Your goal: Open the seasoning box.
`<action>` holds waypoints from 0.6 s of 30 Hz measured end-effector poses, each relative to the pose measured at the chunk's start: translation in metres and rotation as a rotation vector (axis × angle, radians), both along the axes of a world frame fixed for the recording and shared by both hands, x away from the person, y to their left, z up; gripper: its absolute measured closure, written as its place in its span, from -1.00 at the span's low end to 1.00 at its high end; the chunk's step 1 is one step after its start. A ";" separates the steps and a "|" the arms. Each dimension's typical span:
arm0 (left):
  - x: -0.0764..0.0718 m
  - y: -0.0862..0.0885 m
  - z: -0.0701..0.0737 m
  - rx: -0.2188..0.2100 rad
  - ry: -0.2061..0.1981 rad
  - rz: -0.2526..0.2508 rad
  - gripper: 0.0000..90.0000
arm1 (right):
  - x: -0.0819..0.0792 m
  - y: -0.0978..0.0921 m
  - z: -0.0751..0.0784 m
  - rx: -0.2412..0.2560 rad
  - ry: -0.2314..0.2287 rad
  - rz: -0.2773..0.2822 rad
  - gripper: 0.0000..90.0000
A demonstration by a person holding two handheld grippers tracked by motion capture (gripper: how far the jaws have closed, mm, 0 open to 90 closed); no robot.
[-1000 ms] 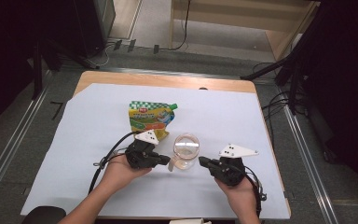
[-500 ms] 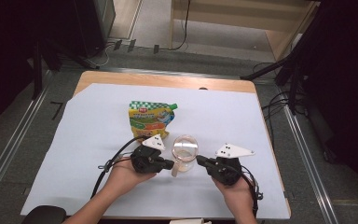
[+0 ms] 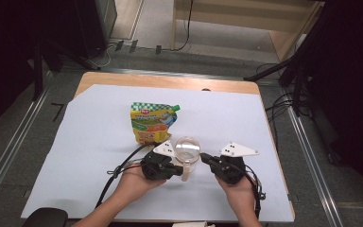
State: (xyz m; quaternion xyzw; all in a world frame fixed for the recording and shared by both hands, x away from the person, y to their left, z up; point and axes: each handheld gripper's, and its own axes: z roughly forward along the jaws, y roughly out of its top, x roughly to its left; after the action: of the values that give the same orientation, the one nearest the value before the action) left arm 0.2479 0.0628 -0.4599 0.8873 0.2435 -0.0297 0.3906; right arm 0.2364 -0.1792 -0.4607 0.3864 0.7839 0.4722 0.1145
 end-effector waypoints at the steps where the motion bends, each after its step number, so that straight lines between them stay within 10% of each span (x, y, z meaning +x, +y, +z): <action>1: 0.000 -0.001 0.000 -0.001 0.000 -0.002 1.00 | 0.002 0.000 -0.001 0.009 -0.002 -0.006 1.00; 18: 0.004 0.026 0.012 0.001 0.030 -0.083 0.67 | -0.020 -0.003 0.003 -0.009 0.015 -0.001 1.00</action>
State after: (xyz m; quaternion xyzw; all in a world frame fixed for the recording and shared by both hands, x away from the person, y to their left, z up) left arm 0.2521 0.0892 -0.4481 0.8963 0.2123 -0.0594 0.3848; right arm 0.2167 -0.1820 -0.4581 0.3901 0.7866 0.4656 0.1105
